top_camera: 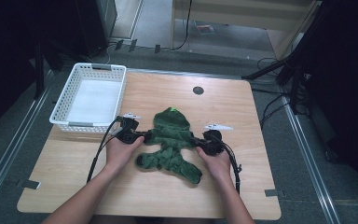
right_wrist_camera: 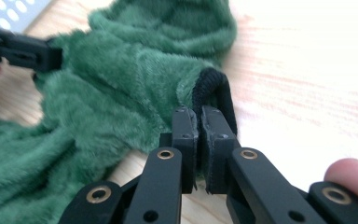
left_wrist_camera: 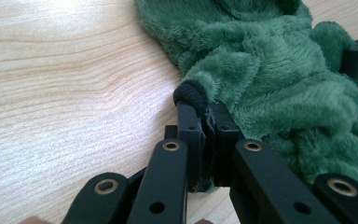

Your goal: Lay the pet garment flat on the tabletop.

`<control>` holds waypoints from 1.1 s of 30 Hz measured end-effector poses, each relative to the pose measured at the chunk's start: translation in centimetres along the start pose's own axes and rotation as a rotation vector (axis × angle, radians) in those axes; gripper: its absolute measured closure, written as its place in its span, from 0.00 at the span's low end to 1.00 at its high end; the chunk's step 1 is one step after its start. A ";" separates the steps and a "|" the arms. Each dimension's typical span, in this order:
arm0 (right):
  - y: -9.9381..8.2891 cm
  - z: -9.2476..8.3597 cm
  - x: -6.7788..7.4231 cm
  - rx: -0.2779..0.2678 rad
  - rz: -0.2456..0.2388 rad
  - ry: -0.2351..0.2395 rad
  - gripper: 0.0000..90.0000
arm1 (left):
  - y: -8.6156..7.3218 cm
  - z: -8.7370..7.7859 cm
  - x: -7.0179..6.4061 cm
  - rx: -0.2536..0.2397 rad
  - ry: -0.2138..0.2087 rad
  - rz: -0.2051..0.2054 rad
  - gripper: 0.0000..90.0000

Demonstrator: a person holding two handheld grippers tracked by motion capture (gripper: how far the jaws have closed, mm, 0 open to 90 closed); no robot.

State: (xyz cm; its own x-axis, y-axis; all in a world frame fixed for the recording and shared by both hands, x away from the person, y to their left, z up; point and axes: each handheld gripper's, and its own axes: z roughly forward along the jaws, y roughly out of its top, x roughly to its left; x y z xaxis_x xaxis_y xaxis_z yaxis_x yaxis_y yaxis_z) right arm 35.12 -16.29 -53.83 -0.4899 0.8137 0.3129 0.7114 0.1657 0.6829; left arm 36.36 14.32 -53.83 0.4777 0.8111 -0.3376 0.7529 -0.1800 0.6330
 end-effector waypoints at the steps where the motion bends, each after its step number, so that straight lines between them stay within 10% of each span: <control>1: -0.1 0.1 0.0 -0.001 -0.003 -0.009 0.96 | 0.0 0.1 -0.1 -0.002 0.014 0.006 0.96; 6: 0.0 0.4 0.3 -0.007 -0.042 -0.064 0.95 | 0.0 0.6 0.1 -0.034 0.029 -0.003 0.92; 10: 0.2 0.0 0.6 -0.052 -0.046 -0.062 0.77 | -0.1 0.1 -0.3 -0.082 0.072 0.013 0.69; 17: -1.2 -3.3 1.7 -0.109 -0.059 0.004 0.67 | -2.5 -3.9 -1.8 -0.195 -0.014 0.064 0.58; 22: -4.8 -6.8 3.8 -0.132 -0.131 0.081 0.50 | -7.5 -6.5 -3.3 -0.231 -0.076 0.084 0.57; 33: -10.1 -7.3 6.5 -0.056 -0.135 0.040 0.43 | -10.4 -6.6 -5.7 -0.202 0.036 0.217 0.42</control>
State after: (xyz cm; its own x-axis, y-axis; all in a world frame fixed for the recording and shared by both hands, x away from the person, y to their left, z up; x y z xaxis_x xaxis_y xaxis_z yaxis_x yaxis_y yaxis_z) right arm 21.02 -16.76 -53.89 -0.5993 0.7634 0.2409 0.6090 0.2395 0.7561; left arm 22.85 15.28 -53.88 0.5987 0.7855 -0.1569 0.5281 -0.2398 0.8146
